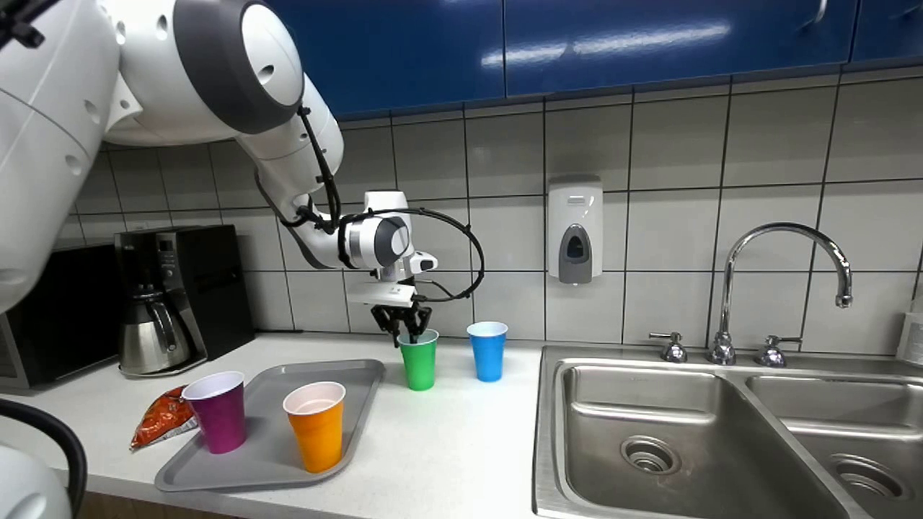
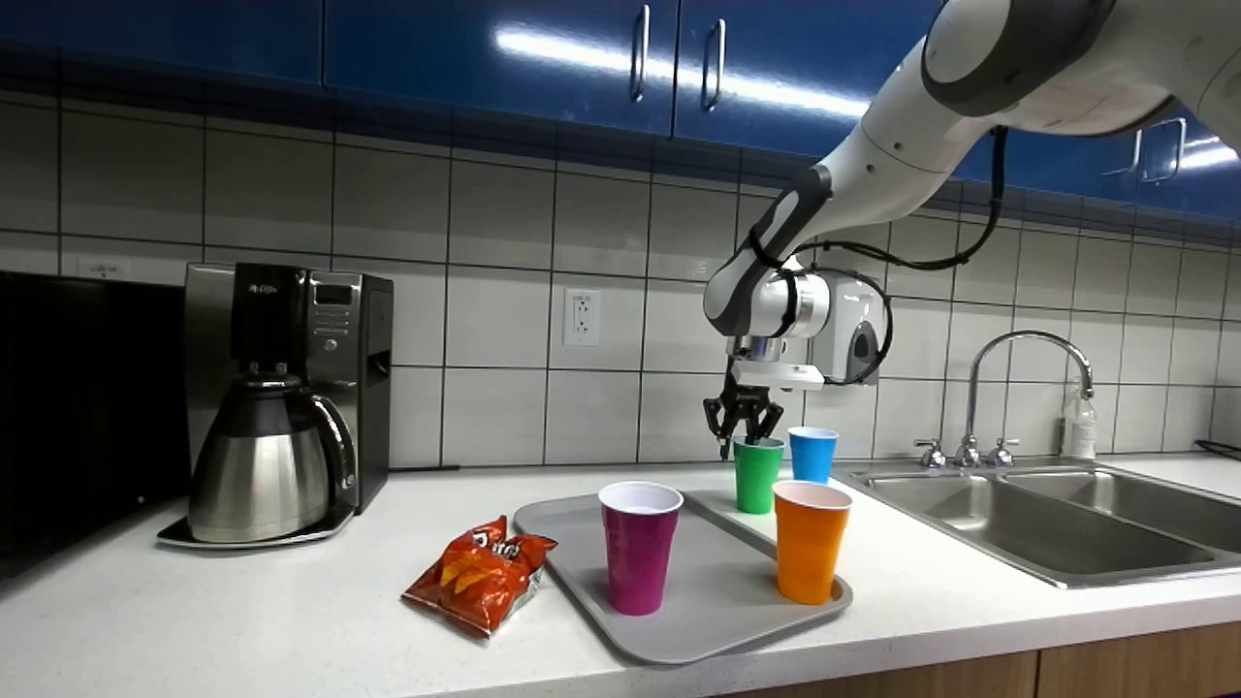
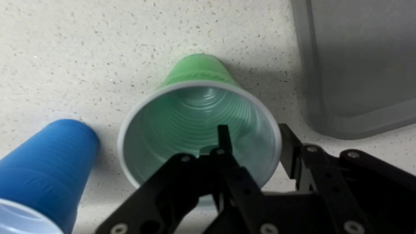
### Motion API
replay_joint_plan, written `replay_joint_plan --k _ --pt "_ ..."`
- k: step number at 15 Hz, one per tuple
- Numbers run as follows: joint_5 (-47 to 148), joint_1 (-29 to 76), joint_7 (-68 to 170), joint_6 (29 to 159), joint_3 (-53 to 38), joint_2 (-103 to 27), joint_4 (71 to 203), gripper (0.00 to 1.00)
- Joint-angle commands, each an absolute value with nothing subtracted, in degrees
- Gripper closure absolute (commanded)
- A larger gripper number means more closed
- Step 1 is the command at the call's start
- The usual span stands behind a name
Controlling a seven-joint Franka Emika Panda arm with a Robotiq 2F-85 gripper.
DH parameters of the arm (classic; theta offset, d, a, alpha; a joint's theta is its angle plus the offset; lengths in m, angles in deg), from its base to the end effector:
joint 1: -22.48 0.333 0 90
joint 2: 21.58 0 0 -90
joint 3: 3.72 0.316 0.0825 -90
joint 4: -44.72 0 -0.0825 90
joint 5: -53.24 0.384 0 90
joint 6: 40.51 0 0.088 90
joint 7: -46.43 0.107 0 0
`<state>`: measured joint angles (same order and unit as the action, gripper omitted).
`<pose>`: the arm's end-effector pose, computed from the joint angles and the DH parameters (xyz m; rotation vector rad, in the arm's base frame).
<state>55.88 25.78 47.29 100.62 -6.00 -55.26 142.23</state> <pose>0.6922 0.0155 0.2695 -3.1162 0.0342 -0.2717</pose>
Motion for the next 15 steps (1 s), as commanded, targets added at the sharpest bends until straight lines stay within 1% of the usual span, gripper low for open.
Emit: replay_joint_plan --k 1,2,3,8,15 --pt "54.9 24.9 48.3 99.7 -5.5 -54.5 142.2 0.88" --pt "55.1 24.7 48.2 99.5 -5.5 -54.4 142.1 0.95" --pt "54.9 24.7 48.2 99.5 -5.6 -54.2 142.1 1.00" --pt "52.3 25.1 47.5 98.9 -6.4 -51.8 143.4 0.99" --pt "51.1 25.3 46.7 99.1 -5.2 -47.8 145.1 0.99"
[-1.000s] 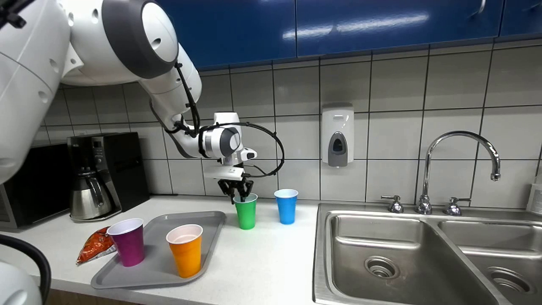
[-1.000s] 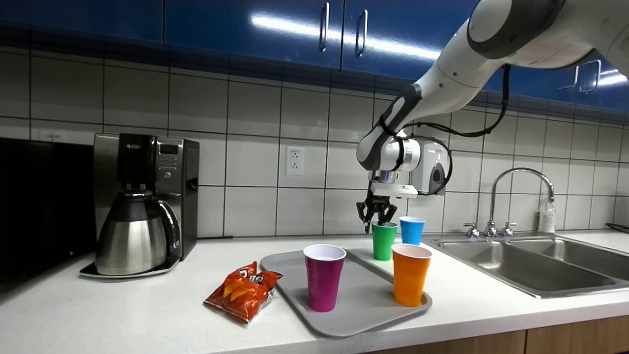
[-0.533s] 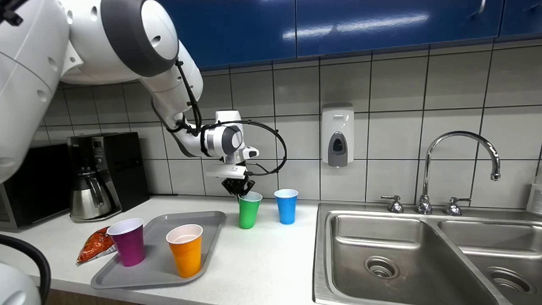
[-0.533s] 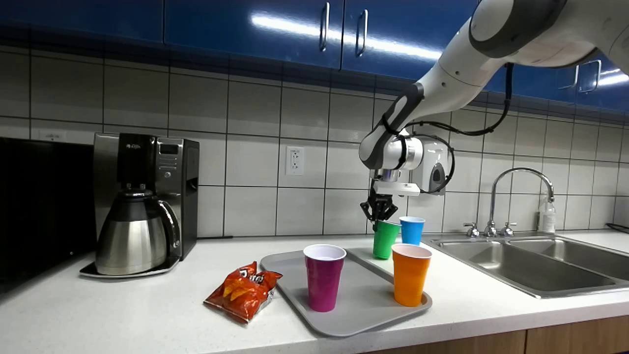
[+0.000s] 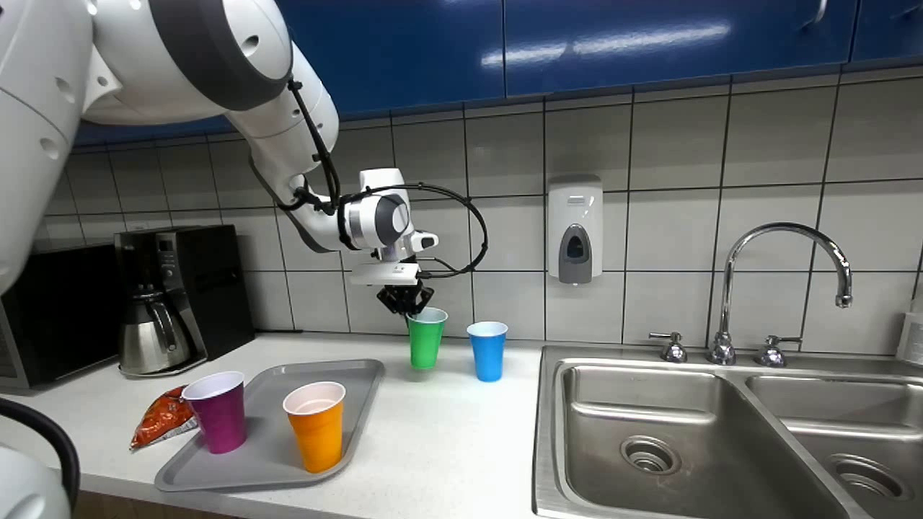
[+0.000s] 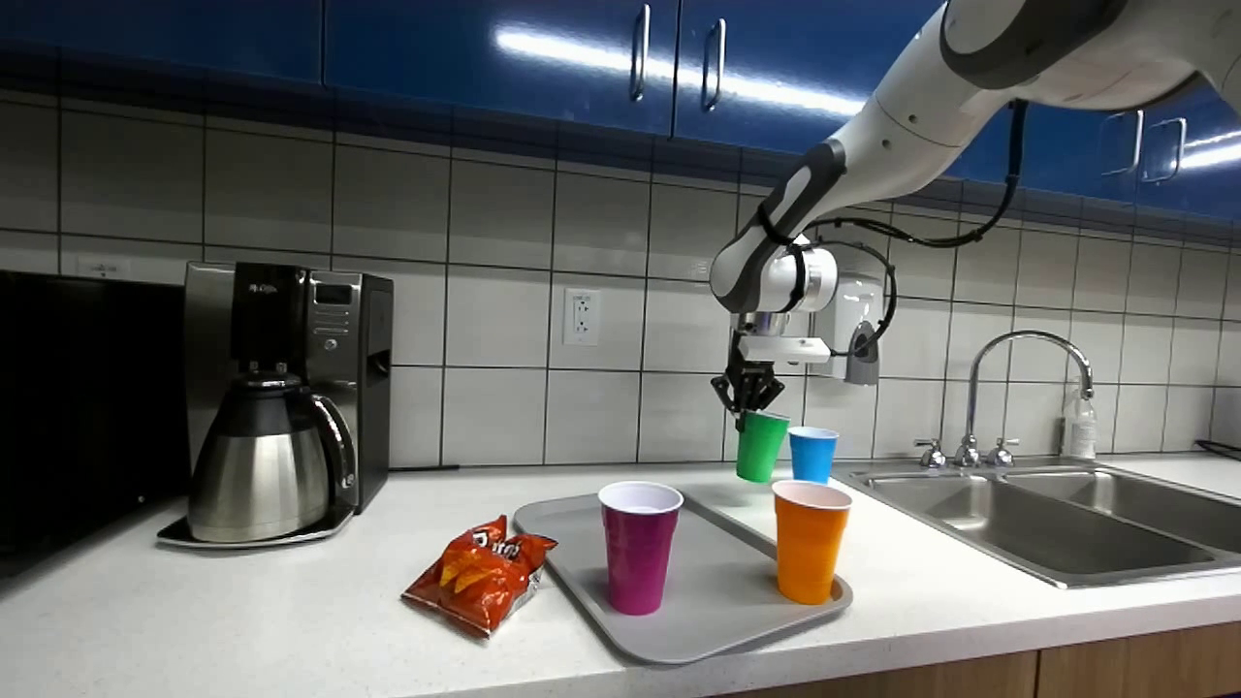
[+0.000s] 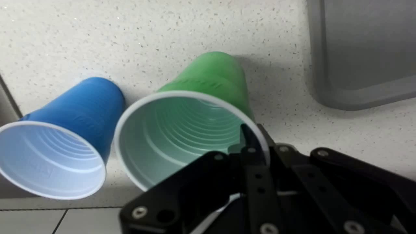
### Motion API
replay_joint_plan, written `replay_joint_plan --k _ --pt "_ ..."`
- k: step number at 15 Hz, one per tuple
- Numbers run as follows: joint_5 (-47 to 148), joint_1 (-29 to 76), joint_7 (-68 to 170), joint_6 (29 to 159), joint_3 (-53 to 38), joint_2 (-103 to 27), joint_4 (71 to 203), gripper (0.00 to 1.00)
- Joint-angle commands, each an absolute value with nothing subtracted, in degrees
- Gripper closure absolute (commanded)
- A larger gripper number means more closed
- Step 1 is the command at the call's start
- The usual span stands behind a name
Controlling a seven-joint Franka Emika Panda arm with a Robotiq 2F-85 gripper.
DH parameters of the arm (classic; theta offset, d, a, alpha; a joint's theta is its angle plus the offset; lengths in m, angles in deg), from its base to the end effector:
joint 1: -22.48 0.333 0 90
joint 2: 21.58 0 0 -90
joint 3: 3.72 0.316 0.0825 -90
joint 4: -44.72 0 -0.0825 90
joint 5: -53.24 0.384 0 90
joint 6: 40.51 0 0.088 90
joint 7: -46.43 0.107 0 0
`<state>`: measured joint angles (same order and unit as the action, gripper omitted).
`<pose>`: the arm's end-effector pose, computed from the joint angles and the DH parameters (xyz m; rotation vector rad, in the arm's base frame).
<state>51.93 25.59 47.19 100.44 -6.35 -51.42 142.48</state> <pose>0.6936 0.0096 0.3137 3.0844 0.0308 0.3622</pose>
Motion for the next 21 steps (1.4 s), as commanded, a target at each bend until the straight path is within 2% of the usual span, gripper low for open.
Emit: replay_joint_plan --k 1,21 --pt "51.2 25.5 46.8 99.2 -4.9 -47.1 145.6 0.99" --pt "47.0 34.4 50.8 102.8 0.1 -38.9 157.7 0.99"
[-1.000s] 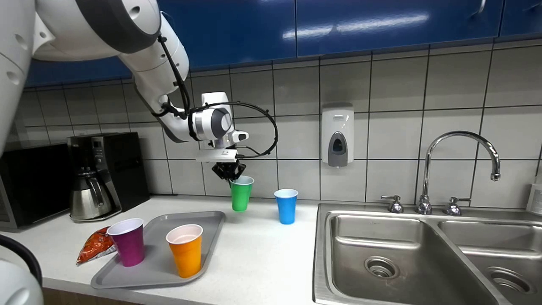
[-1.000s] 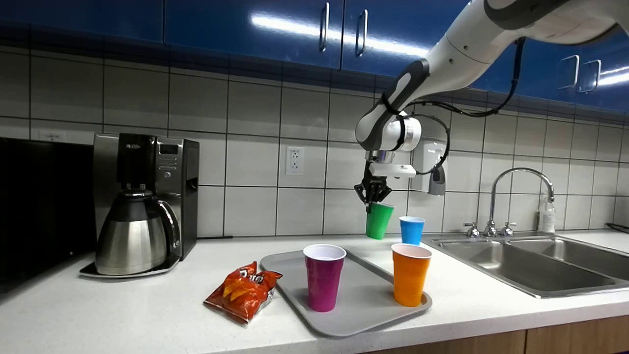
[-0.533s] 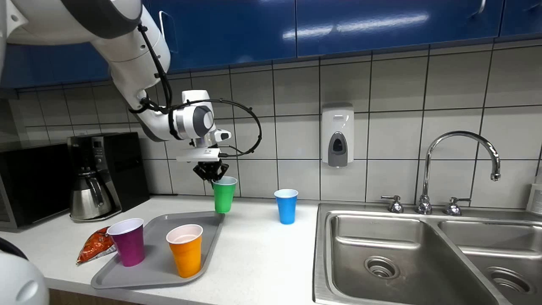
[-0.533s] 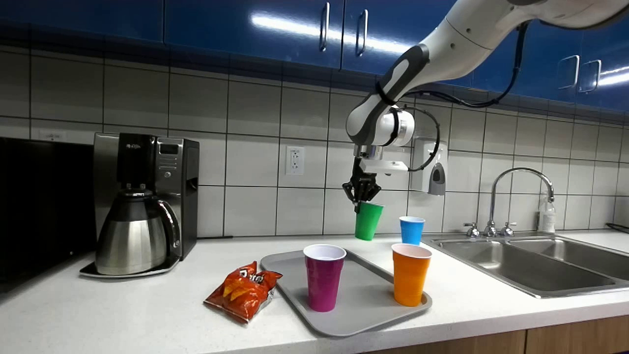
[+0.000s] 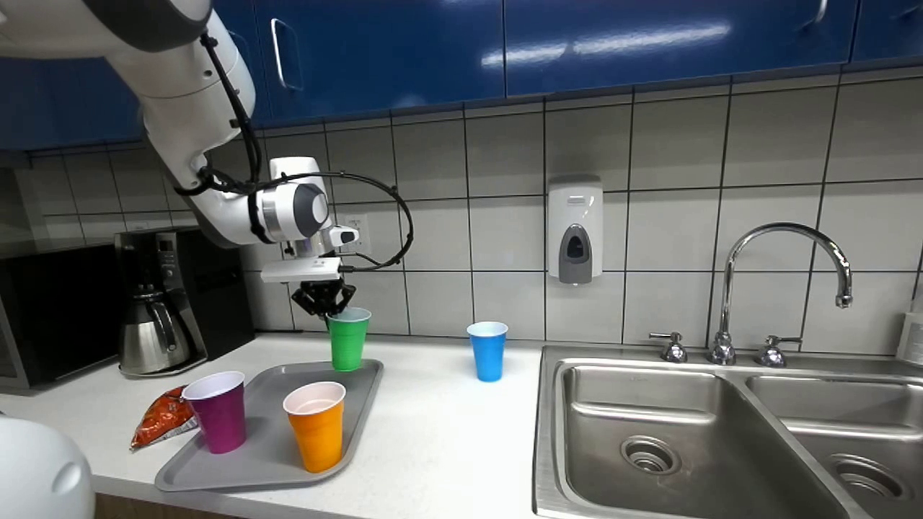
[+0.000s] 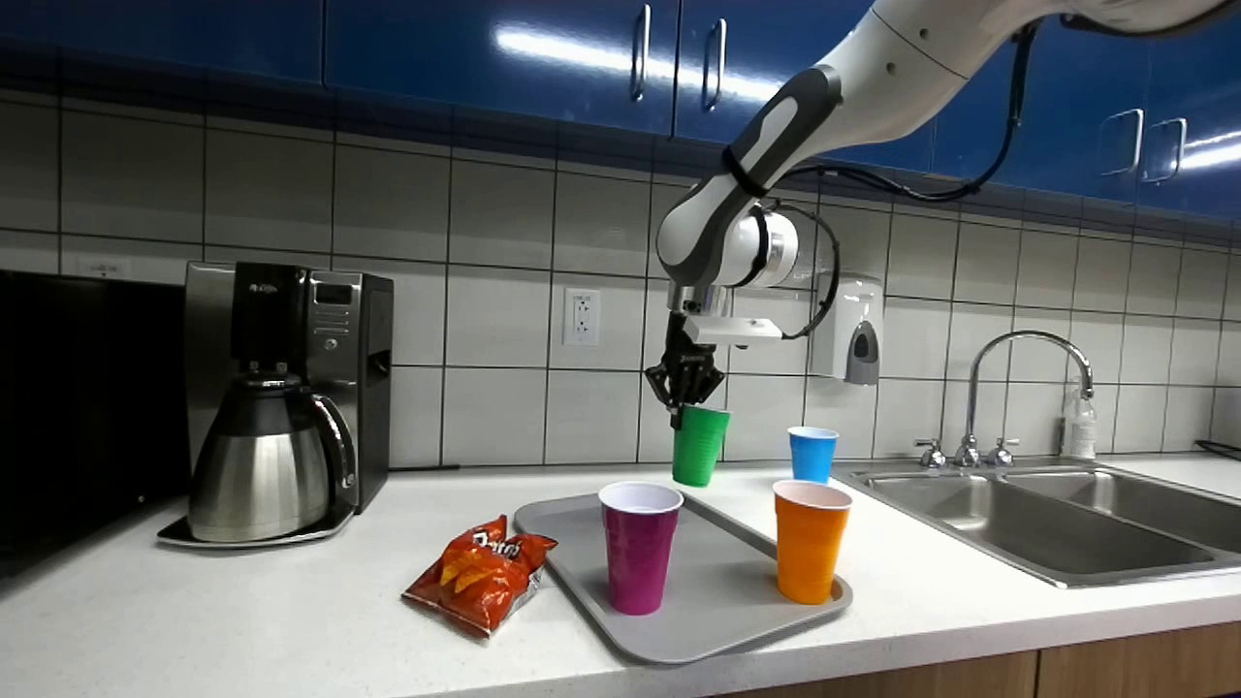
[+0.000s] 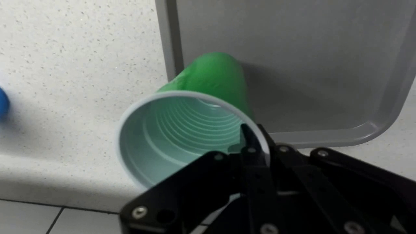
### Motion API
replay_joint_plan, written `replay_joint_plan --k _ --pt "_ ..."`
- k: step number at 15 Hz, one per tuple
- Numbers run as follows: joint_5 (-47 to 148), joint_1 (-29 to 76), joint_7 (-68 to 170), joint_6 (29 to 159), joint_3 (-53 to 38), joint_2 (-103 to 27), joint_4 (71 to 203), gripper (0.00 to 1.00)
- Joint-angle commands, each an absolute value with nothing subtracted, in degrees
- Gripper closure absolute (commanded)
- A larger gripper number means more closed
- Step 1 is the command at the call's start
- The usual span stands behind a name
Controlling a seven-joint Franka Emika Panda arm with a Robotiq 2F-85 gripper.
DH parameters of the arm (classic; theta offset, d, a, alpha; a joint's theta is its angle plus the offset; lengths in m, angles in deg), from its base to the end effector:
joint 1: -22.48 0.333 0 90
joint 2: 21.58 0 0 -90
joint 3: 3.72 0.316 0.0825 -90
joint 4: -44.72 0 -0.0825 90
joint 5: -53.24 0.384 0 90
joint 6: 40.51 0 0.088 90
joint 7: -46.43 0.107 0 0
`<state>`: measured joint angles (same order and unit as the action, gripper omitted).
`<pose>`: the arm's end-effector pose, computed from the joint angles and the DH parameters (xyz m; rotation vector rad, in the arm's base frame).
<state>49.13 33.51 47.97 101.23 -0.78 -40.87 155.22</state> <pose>0.6199 0.1525 0.3354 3.0919 0.4105 0.3316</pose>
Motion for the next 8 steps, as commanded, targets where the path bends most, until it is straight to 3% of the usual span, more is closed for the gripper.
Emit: replay_joint_plan --k 1,8 --pt "46.6 35.0 51.4 103.5 0.3 -39.1 158.0 0.99" --pt "45.5 38.4 54.0 105.5 1.7 -39.4 159.1 0.99"
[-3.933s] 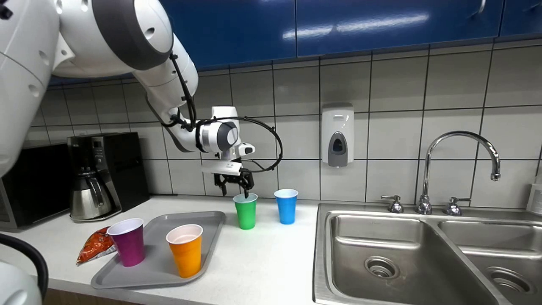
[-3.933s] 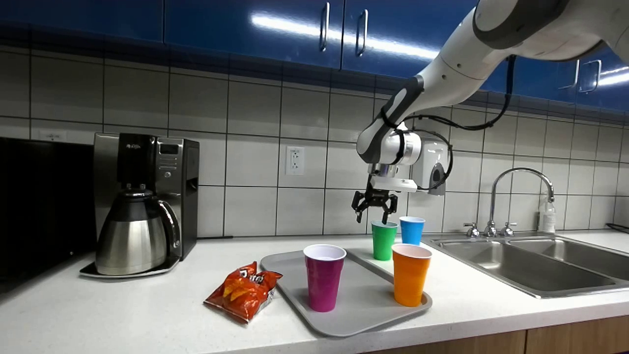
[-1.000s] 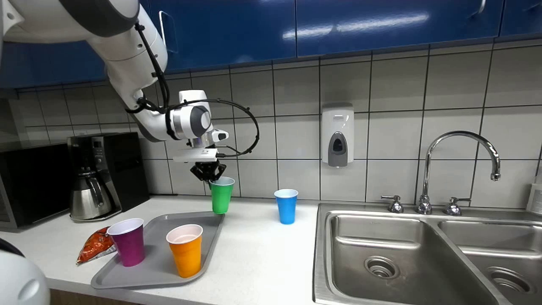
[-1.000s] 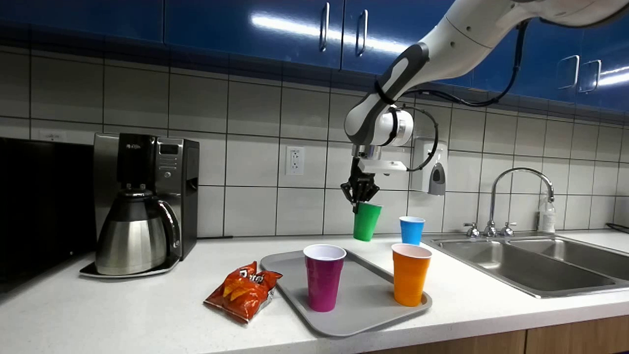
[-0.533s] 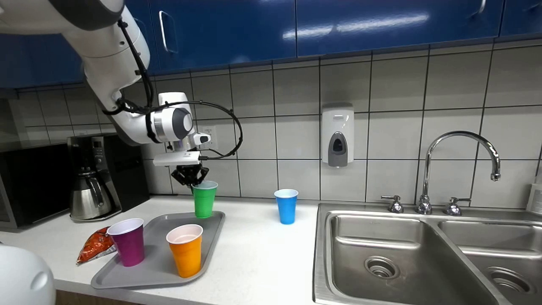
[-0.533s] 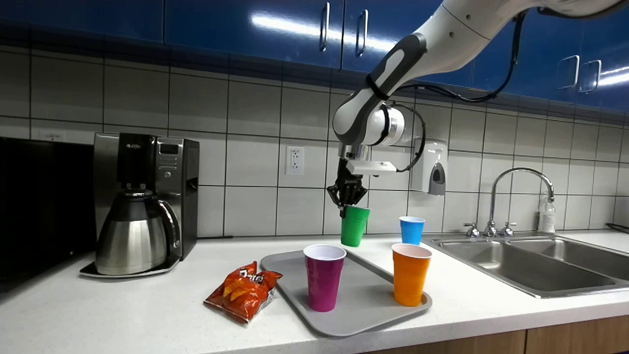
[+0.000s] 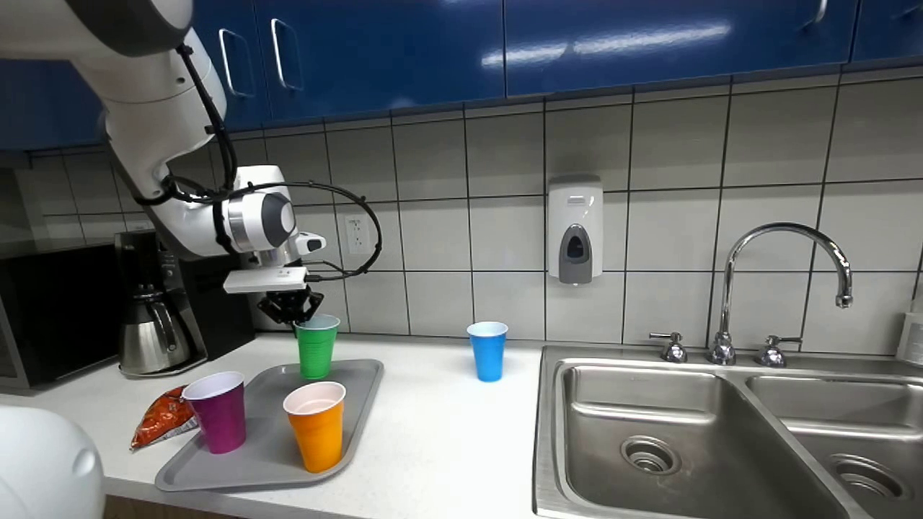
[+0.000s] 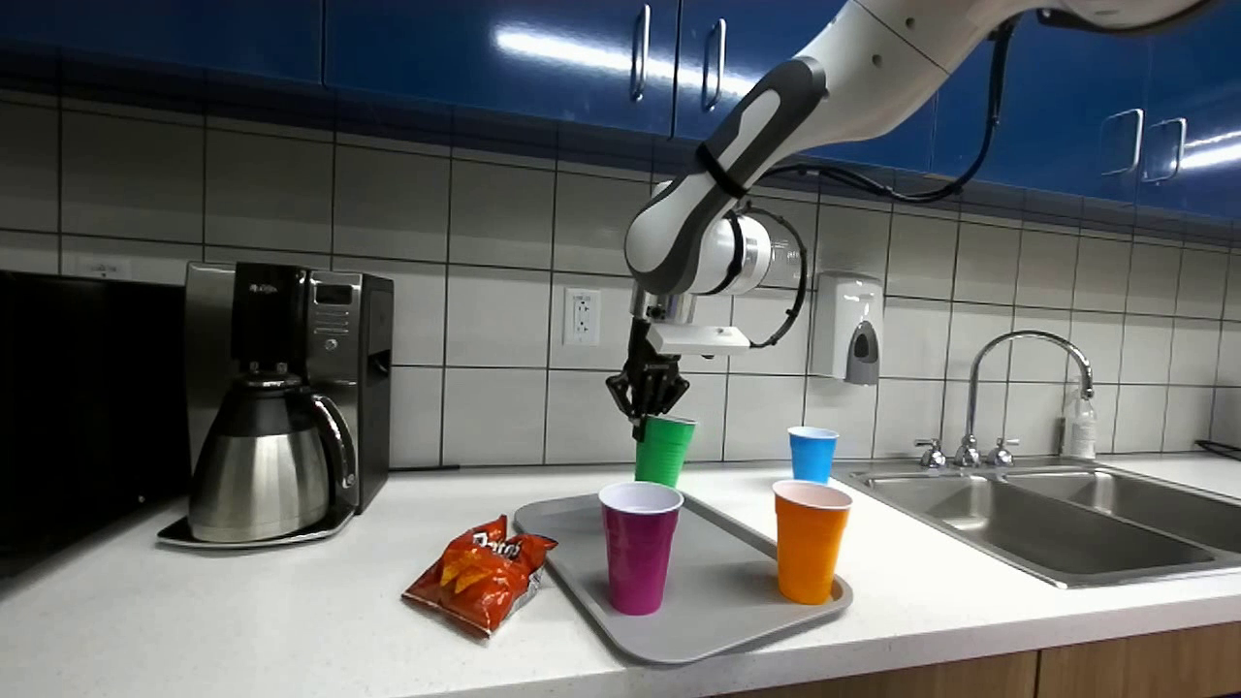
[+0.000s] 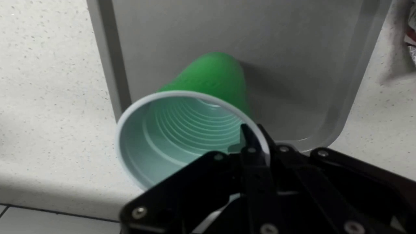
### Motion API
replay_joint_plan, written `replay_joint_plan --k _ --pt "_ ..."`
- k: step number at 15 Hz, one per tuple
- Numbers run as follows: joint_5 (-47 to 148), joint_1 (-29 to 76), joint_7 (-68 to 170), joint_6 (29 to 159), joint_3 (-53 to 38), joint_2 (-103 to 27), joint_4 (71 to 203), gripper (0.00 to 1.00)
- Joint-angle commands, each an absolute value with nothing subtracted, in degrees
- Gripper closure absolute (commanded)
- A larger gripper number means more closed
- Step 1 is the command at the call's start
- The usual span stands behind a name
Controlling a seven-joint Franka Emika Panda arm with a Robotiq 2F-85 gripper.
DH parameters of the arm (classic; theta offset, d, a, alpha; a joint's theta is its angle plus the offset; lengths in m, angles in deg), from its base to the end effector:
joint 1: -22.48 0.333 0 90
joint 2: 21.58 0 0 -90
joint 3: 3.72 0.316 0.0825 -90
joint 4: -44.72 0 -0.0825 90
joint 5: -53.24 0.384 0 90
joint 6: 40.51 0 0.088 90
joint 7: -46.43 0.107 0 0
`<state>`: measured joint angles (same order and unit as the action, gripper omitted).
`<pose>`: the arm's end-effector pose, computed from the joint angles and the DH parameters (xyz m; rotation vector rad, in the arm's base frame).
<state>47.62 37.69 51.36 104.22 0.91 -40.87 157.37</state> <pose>0.5955 0.2131 0.3245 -3.0701 -0.5056 -0.3564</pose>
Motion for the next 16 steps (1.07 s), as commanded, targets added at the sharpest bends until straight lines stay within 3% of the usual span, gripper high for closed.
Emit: replay_joint_plan --k 1,16 --pt "45.0 39.0 54.4 105.7 1.8 -39.6 159.1 0.99" --pt "33.9 44.7 64.5 107.7 0.5 -42.7 159.1 0.99"
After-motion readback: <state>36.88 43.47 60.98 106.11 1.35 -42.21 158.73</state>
